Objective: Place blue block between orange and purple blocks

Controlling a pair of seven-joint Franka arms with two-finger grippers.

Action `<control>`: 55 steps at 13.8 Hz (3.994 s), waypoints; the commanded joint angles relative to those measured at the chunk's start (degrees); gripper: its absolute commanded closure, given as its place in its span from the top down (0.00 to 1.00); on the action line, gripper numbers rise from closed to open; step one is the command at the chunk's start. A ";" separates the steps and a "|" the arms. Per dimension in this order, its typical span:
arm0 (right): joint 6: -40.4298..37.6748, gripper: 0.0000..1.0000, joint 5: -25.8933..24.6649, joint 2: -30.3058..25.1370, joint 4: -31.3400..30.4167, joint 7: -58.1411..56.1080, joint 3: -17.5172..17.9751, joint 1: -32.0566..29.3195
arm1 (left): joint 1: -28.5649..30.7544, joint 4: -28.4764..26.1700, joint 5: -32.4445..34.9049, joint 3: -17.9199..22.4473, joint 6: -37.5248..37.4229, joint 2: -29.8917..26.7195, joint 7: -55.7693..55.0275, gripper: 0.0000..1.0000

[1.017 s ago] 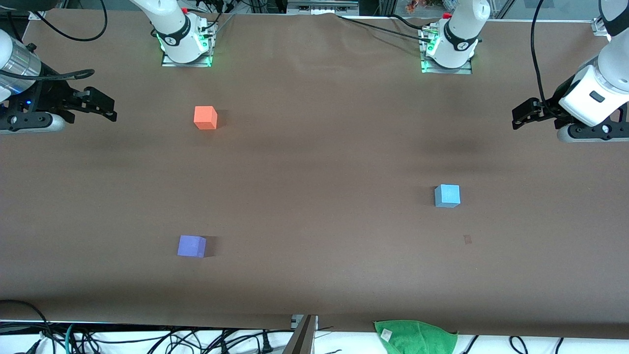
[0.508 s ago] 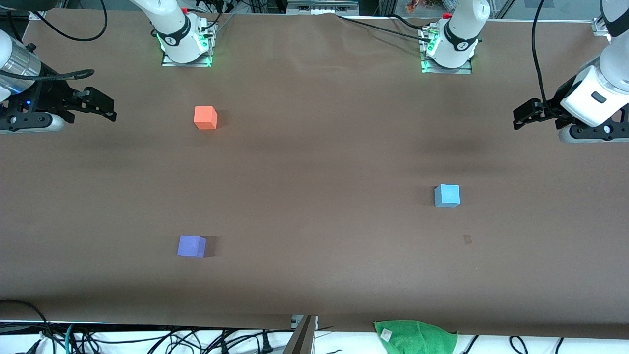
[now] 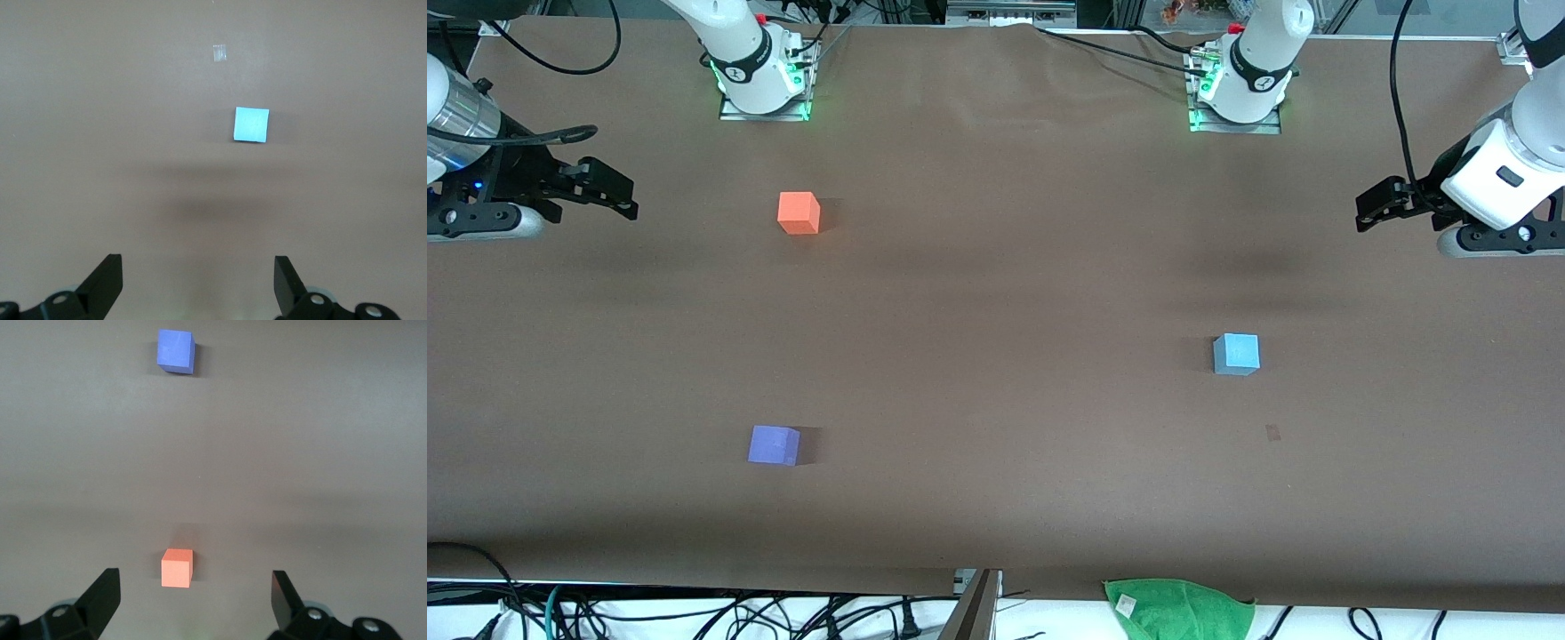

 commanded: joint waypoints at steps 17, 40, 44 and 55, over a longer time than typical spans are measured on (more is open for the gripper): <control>-0.26 1.00 0.54 0.26 0.91 -0.14 -0.31 -0.19 | -1.04 -6.41 1.32 -2.76 23.76 17.79 1.19 1.00; -0.79 1.00 0.54 0.26 0.91 -0.14 -0.58 -0.27 | -1.40 -23.66 5.99 -5.30 63.90 27.31 -5.13 0.09; -0.88 1.00 0.54 0.26 0.91 -0.14 -0.58 -0.27 | -1.83 -8.51 5.73 -7.94 39.08 25.71 -5.48 0.09; 0.08 1.00 0.54 0.52 0.91 -0.23 -0.58 -0.36 | -31.62 18.69 6.16 -8.29 30.37 44.94 -43.53 0.13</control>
